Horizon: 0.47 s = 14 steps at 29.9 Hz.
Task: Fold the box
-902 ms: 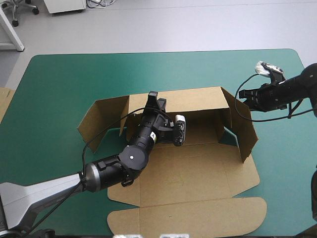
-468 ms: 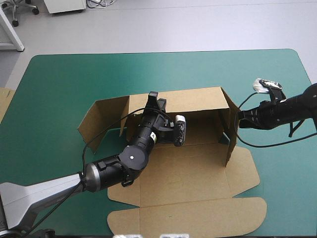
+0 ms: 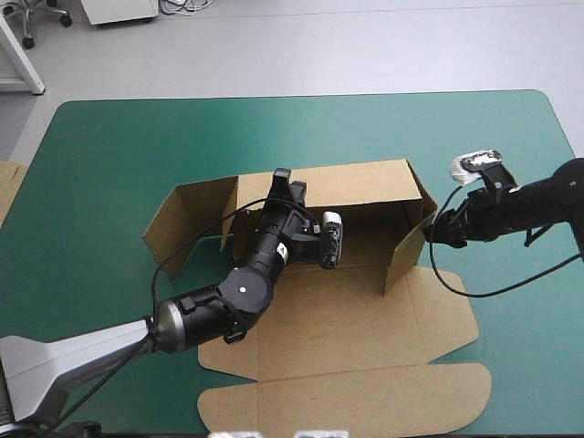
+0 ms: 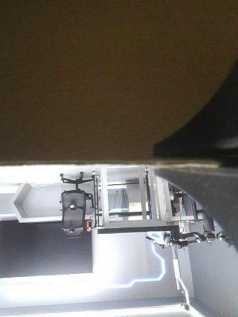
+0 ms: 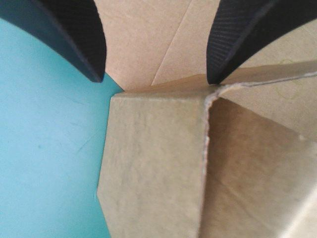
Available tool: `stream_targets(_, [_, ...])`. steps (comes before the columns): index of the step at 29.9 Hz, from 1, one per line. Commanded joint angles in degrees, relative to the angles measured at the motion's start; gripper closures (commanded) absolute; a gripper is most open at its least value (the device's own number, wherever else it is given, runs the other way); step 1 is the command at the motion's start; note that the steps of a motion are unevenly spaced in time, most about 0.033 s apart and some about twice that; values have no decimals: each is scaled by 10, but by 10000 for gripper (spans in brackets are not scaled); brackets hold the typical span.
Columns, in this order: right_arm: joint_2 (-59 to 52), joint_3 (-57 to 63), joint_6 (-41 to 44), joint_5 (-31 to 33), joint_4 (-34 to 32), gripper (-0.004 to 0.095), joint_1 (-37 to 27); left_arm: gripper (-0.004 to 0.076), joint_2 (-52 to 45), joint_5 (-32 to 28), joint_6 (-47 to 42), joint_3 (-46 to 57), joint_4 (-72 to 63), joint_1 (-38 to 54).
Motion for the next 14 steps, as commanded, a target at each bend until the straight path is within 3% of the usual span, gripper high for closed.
stream_targets(1, [-21,-13,-52,-26,28,299,23,734,-25,19,-4,-13,23,-4])
stream_targets(14, [-21,-13,-39,-90,20,299,98,734,-25,19,-4,-13,23,-4])
